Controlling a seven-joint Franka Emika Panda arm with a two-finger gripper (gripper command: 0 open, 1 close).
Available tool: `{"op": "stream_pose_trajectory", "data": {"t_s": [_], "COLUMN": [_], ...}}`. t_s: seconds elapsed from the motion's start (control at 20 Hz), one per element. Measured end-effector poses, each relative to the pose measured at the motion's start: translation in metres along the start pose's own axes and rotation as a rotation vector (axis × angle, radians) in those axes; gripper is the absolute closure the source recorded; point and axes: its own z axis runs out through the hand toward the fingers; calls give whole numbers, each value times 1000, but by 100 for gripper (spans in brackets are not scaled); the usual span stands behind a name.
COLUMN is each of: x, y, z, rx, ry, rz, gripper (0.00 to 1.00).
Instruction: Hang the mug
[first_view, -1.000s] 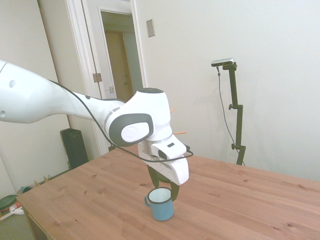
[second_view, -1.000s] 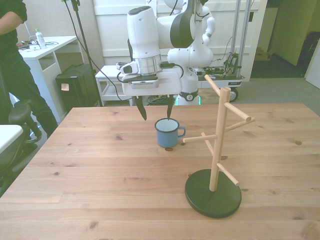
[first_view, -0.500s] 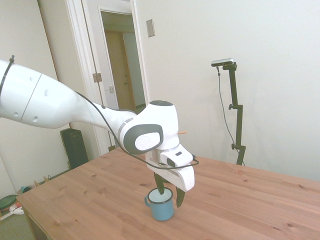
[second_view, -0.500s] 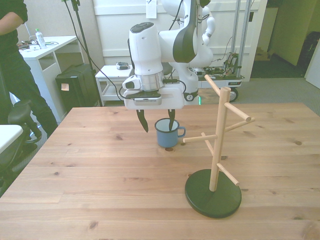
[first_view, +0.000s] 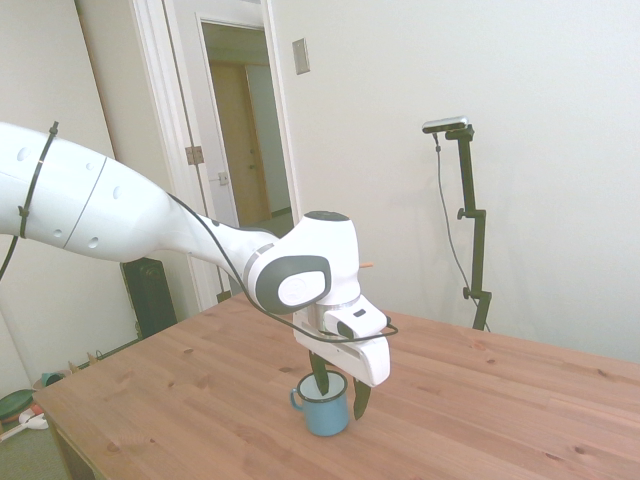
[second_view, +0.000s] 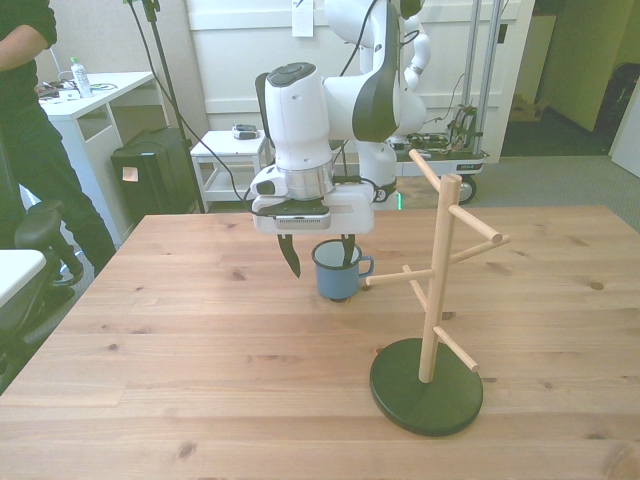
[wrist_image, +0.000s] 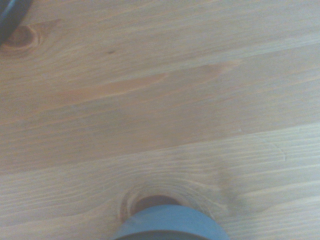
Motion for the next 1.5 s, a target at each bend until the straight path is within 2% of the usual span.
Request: {"op": "stream_pose_trajectory", "data": {"t_s": [1.25, 1.5], "x": [-6, -9], "y": [3, 1], "z": [7, 7], "rx": [-17, -32], "ry": [2, 20], "rz": [-29, -54], "gripper": [100, 100]}}
